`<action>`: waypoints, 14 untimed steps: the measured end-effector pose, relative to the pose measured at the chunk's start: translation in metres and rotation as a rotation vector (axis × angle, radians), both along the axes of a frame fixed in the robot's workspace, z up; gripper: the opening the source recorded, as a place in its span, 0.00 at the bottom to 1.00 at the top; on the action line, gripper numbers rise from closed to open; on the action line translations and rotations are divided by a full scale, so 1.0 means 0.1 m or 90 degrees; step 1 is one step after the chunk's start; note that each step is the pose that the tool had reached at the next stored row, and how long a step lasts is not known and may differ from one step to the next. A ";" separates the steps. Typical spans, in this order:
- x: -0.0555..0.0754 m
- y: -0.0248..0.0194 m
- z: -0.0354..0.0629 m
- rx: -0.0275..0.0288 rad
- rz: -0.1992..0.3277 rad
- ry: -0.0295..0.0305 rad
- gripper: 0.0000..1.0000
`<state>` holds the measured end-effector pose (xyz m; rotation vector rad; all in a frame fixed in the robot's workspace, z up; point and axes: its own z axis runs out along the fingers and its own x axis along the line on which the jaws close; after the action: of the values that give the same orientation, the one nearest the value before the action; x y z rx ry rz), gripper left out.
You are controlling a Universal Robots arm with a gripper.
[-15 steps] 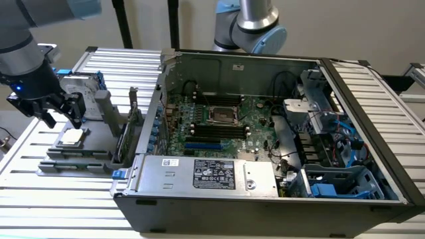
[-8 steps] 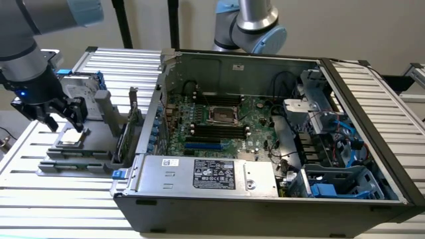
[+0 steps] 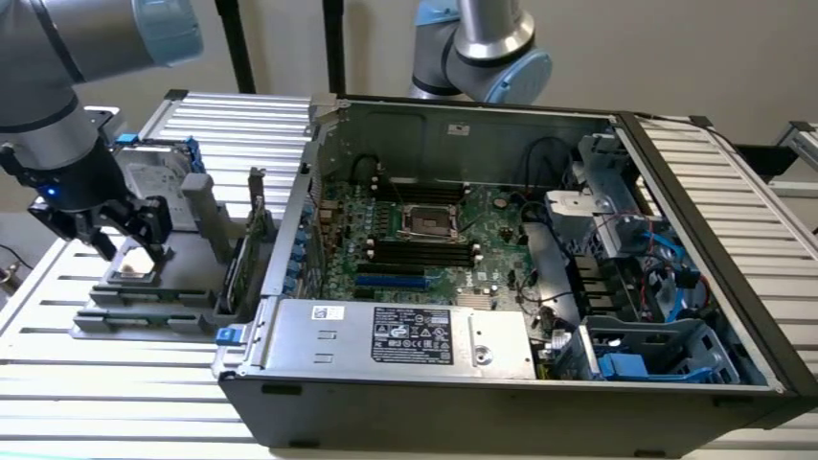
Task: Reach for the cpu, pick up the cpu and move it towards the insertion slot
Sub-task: 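Pick up the cpu and move it towards the insertion slot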
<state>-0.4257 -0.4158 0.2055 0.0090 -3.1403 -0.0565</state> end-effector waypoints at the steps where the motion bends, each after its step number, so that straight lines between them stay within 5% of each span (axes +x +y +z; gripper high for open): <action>1: 0.00 0.000 -0.018 0.0000 0.000 0.0000 0.65; 14: -0.02 0.013 -0.107 0.0001 0.000 0.0000 0.65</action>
<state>-0.4281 -0.4145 0.1948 0.0090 -3.1404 -0.0569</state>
